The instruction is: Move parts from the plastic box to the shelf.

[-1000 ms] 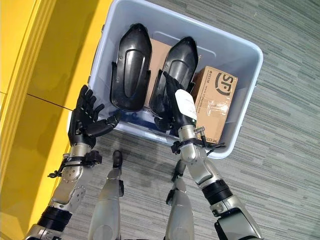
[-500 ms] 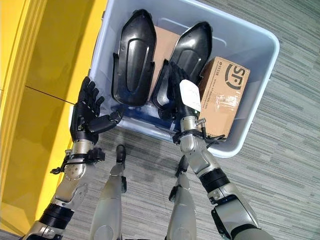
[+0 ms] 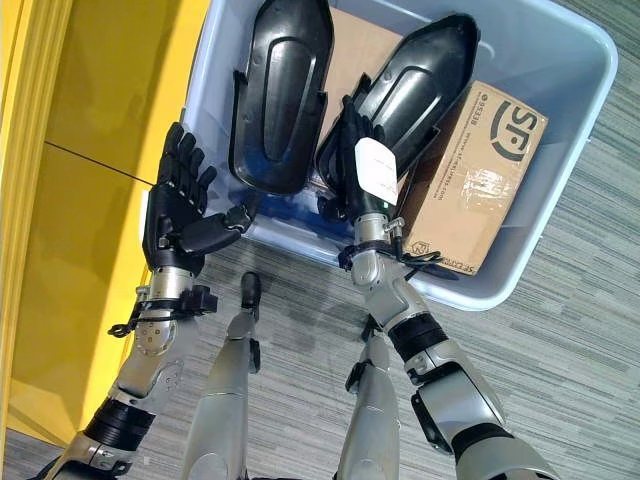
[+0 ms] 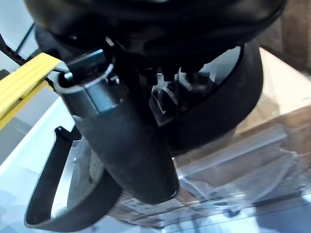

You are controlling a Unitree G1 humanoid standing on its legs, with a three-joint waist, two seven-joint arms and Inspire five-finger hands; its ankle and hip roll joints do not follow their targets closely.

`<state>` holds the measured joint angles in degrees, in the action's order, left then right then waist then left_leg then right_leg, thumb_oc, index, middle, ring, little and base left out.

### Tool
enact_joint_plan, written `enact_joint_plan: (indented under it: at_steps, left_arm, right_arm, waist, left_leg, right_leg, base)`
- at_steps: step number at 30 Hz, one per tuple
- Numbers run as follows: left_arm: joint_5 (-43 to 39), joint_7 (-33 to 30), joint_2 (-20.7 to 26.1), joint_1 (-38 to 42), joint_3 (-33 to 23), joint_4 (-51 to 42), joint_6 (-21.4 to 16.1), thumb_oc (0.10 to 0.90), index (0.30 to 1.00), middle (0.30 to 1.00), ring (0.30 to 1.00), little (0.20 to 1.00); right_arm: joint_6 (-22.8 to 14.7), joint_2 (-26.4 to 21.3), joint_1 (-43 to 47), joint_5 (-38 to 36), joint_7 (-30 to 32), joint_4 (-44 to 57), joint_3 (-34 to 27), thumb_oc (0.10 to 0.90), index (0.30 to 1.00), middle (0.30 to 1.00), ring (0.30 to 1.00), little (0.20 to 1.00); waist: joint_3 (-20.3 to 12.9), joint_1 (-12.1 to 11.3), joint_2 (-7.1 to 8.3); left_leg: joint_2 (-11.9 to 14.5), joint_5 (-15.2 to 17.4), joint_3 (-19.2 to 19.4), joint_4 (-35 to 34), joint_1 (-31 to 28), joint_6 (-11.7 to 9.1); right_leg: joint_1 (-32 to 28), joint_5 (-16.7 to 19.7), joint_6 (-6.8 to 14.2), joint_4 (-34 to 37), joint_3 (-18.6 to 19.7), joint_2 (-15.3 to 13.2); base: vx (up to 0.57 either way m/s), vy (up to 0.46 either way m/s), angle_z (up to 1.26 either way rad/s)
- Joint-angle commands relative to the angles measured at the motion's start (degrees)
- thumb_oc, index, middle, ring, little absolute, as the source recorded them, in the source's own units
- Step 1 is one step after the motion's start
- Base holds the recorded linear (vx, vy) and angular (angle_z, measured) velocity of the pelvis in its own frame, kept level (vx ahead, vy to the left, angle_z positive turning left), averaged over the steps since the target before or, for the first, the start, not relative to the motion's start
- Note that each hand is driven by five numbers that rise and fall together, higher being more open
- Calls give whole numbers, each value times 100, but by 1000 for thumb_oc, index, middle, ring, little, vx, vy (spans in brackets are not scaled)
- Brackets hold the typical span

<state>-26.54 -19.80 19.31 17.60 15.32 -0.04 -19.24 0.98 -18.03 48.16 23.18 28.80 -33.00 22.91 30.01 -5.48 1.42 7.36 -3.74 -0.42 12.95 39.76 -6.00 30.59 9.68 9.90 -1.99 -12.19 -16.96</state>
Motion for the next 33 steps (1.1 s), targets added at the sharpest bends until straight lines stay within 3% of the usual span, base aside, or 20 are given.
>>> enact_joint_plan:
  at_steps: [1, 24, 25, 26, 27, 33]
  left_arm:
    - [-45, -200, 84, -400, -92, -241, -2, 900, 1000, 1000, 1000, 1000]
    - [-90, -199, 115, -362, -29, -171, -21, 900, 1000, 1000, 1000, 1000]
    - [-101, -189, 111, -363, -20, -172, -11, 900, 1000, 1000, 1000, 1000]
    - [-116, -182, 110, -365, -17, -178, -17, 900, 1000, 1000, 1000, 1000]
    - [-122, -180, 112, -375, -17, -180, -14, 900, 1000, 1000, 1000, 1000]
    - [-134, -187, 105, -405, -36, -217, 18, 900, 1000, 1000, 1000, 1000]
  right_arm:
    - [-93, -78, 160, -327, -27, 77, 8, 900, 1000, 1000, 1000, 1000]
    - [49, -402, -4, -120, 232, 207, -281, 900, 1000, 1000, 1000, 1000]
    - [64, -386, 26, -113, 224, 140, -253, 625, 616, 616, 616, 616]
    - [62, -366, 39, -124, 224, 101, -238, 473, 402, 402, 402, 402]
    - [66, -344, 48, -137, 223, 38, -224, 400, 300, 300, 300, 300]
    - [97, -257, 74, -221, 187, -219, -149, 400, 300, 300, 300, 300]
  waist:
    - [-22, -58, -228]
    - [-22, 62, -184]
    - [-22, 56, -195]
    - [-22, 49, -200]
    - [-22, 44, -202]
    - [-22, 37, -218]
  left_leg:
    - [50, 143, 433, -219, 63, 294]
    - [115, 126, 476, -298, -68, 282]
    - [116, 121, 471, -304, -69, 279]
    - [111, 120, 474, -305, -69, 280]
    - [111, 121, 474, -318, -80, 278]
    - [109, 120, 479, -360, -143, 278]
  right_leg:
    - [-463, -685, -10, -623, -176, -227]
    - [-396, -745, -16, -743, -89, -175]
    - [-404, -749, -17, -732, -92, -171]
    - [-410, -749, -18, -728, -97, -164]
    - [-416, -749, -16, -726, -110, -160]
    - [-460, -759, -14, -728, -134, -153]
  base:
    - [0, 0, 0]
    - [0, 0, 0]
    - [0, 0, 0]
    - [0, 0, 0]
    - [0, 0, 0]
    - [0, 0, 0]
